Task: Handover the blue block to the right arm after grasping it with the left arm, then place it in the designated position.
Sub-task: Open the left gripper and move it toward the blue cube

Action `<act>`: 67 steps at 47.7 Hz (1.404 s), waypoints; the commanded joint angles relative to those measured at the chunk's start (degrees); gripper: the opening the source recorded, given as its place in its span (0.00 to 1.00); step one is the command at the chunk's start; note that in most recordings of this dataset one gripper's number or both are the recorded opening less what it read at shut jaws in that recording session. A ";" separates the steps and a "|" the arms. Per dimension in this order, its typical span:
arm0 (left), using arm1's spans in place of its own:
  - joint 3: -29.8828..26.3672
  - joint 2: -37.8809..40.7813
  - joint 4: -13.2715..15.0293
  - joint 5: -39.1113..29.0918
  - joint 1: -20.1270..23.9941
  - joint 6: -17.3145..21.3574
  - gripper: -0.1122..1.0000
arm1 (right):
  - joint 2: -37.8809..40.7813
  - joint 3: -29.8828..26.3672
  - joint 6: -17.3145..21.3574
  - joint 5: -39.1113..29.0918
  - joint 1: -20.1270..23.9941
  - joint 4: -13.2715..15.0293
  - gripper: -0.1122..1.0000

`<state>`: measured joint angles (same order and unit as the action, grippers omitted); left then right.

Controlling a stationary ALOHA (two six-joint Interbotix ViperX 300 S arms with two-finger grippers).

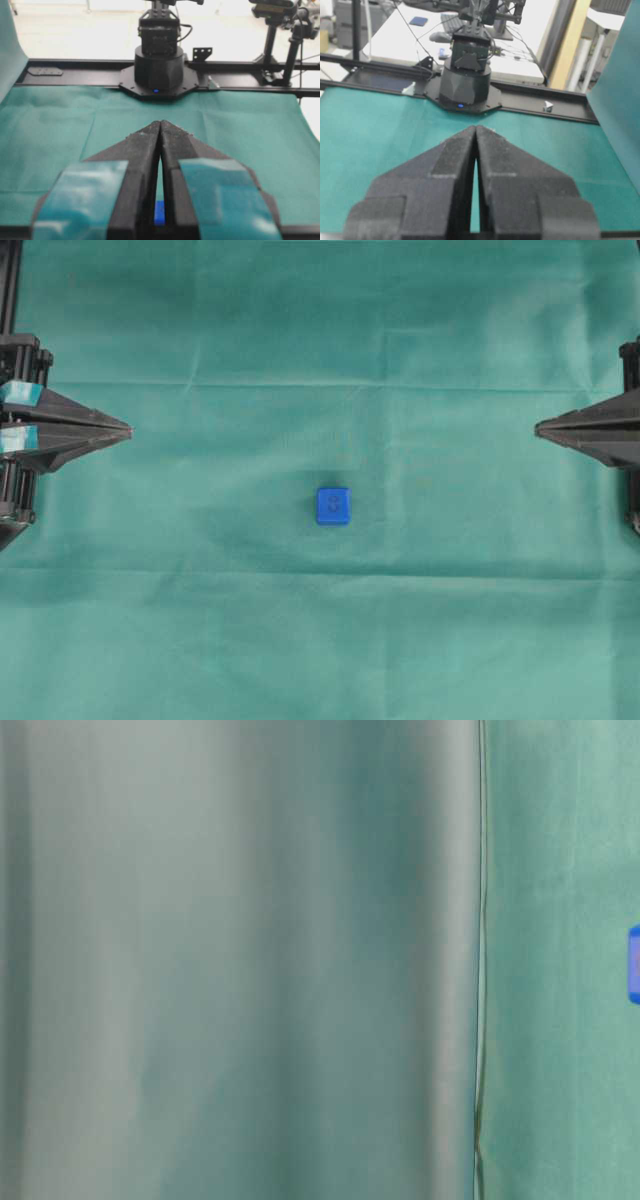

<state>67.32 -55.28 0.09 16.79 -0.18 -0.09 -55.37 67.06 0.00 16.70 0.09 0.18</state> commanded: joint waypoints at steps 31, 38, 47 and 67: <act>-2.29 0.70 0.00 -3.52 -0.18 -0.09 0.14 | 0.79 -2.72 0.79 -3.69 0.35 -0.26 0.12; -2.29 0.70 0.00 -3.60 -0.18 -0.18 0.40 | 0.88 -2.72 0.97 -3.60 0.26 -1.05 0.30; -2.29 0.53 0.00 -3.52 -0.18 -0.09 0.88 | 1.49 -2.64 1.23 -3.08 0.26 -1.58 0.80; -2.29 0.44 0.00 -3.60 -0.18 -0.18 1.00 | 1.58 -2.72 1.23 -3.25 0.35 -1.58 0.95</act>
<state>66.45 -55.02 0.00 12.92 -0.26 -0.18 -54.23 65.83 1.23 13.10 0.35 -1.23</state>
